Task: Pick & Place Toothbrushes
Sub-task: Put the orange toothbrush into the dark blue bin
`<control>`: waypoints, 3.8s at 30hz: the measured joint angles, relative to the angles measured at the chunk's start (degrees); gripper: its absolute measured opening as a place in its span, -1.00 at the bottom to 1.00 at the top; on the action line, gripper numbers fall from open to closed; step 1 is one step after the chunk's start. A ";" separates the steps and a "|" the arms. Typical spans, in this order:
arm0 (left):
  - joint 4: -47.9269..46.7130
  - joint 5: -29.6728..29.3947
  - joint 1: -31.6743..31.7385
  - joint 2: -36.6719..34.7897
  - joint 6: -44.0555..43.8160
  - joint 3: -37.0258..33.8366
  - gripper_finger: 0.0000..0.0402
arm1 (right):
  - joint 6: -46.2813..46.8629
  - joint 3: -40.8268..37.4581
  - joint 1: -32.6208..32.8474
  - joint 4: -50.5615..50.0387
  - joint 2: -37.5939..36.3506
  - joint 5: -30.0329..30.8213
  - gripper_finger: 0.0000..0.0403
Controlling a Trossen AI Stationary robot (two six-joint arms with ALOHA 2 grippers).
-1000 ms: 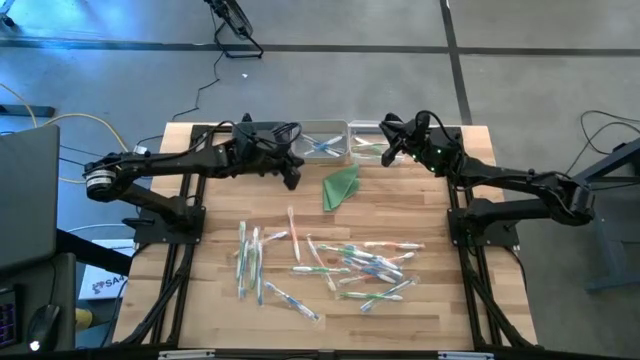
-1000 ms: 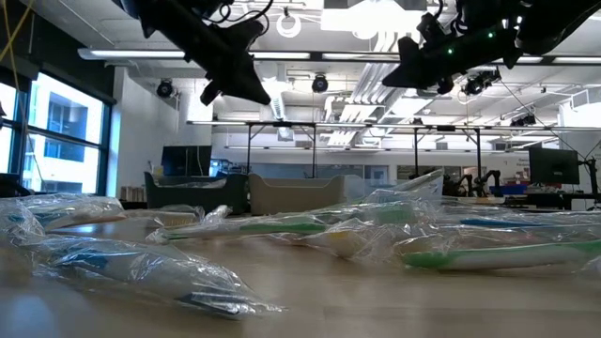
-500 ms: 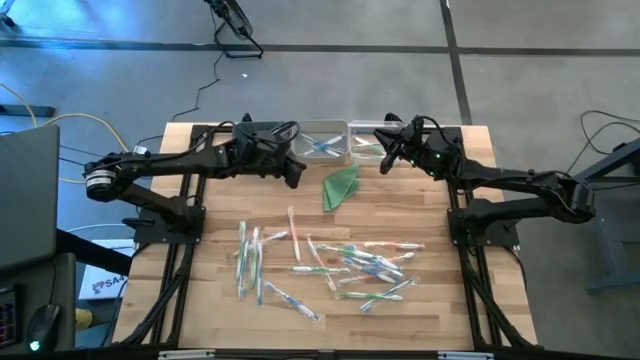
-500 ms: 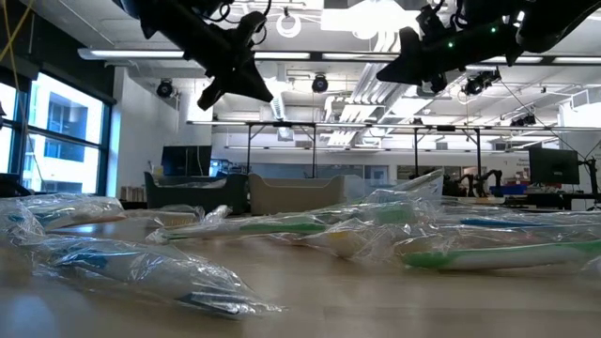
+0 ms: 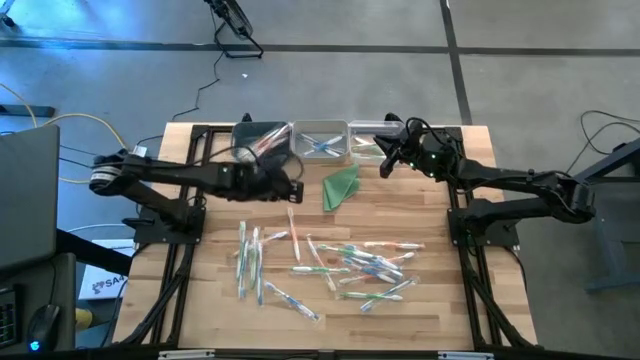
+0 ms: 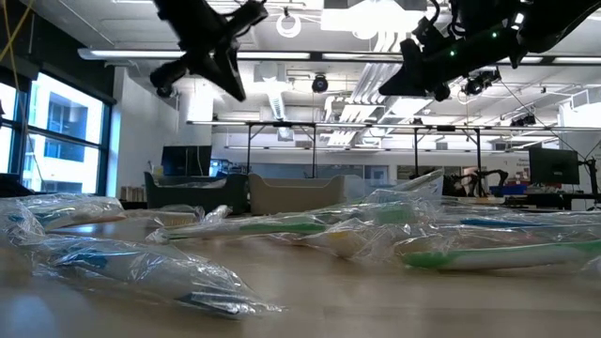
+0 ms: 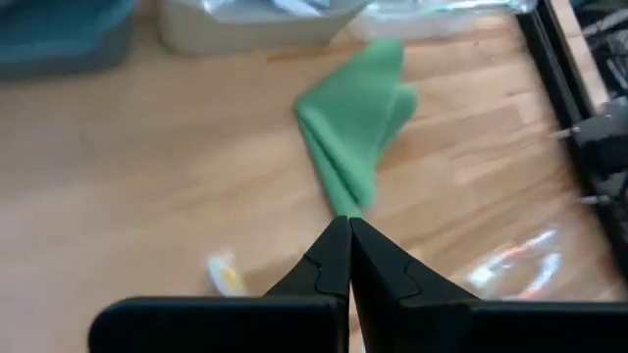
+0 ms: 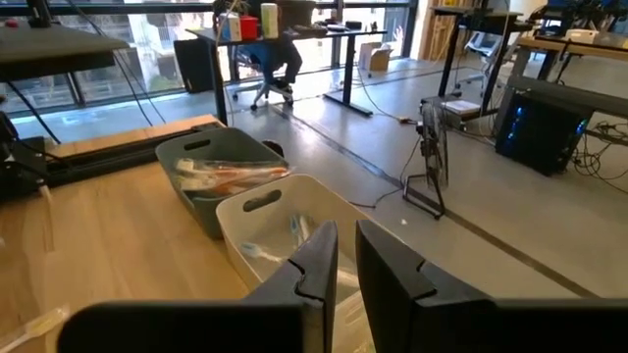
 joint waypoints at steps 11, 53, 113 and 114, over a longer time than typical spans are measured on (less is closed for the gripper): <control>-11.06 2.71 -4.53 10.82 -21.44 5.35 -1.00 | -0.03 0.01 0.00 -3.23 0.00 -0.01 -0.83; -6.94 4.03 -4.40 15.23 -29.61 -1.48 -0.33 | -3.08 0.02 -0.02 -8.86 0.00 -0.42 -0.83; 6.98 20.26 4.19 24.73 -23.62 -5.54 -0.37 | -3.06 0.02 -0.61 -9.80 0.00 0.00 -0.83; 6.94 20.26 4.19 24.73 -23.62 -5.54 -0.40 | -3.06 0.02 -0.61 -9.81 0.00 0.00 -0.83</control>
